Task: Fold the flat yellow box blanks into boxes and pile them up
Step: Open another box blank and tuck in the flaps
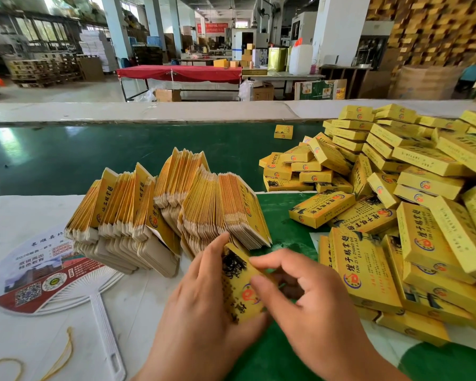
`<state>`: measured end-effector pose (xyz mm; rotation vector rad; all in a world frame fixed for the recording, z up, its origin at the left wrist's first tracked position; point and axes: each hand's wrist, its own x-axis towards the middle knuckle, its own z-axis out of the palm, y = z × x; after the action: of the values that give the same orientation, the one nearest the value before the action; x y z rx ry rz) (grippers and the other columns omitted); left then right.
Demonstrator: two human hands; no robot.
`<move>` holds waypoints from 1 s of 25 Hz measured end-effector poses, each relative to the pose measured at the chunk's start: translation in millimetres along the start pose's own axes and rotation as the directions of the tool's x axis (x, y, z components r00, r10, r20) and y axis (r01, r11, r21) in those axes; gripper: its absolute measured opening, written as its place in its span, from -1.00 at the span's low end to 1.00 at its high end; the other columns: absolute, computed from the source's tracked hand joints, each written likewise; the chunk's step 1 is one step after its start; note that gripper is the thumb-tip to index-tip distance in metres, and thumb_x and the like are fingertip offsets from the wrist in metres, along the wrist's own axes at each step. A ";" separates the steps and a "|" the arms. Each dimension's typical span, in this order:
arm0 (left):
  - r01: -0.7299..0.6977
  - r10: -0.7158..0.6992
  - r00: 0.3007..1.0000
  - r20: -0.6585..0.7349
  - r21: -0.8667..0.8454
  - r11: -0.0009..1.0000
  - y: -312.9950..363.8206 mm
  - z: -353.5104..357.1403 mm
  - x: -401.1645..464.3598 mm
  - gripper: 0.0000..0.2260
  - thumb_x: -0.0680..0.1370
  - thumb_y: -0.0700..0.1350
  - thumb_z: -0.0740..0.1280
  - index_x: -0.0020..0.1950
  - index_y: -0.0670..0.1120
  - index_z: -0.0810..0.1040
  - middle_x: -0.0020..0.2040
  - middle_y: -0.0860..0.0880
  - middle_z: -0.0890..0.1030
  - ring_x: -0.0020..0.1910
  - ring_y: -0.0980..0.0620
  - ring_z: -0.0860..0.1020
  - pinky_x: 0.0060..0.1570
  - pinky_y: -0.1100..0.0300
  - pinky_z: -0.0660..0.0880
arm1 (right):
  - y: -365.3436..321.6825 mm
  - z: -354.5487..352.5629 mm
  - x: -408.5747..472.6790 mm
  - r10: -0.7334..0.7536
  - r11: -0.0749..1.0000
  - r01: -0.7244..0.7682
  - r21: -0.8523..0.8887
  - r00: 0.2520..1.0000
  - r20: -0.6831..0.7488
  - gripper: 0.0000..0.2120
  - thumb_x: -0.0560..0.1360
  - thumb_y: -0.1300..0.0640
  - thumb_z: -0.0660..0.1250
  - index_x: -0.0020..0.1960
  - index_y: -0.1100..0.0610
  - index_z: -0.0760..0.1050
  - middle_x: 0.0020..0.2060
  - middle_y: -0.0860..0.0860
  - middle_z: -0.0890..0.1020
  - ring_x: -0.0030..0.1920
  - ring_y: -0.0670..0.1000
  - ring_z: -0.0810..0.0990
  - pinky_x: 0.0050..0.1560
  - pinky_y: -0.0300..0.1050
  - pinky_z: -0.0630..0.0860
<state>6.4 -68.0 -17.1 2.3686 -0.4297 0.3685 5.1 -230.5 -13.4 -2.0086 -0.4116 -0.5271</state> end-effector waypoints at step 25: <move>-0.185 0.106 0.967 -0.229 -0.355 0.916 -27.4 -16.2 18.7 -0.70 0.35 0.09 0.48 0.03 0.13 0.53 -0.07 0.10 0.67 -0.09 0.07 0.65 -0.16 0.20 0.60 | 10.7 -27.1 12.8 0.208 0.965 -0.232 0.119 0.960 0.185 -0.63 0.35 -0.29 0.31 0.06 -0.14 0.62 -0.08 -0.26 0.70 -0.02 -0.18 0.67 -0.06 -0.07 0.66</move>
<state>32.0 -41.5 -14.5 1.9094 -0.5301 0.5443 16.0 -258.6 -3.1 -1.9396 -0.3135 -0.1815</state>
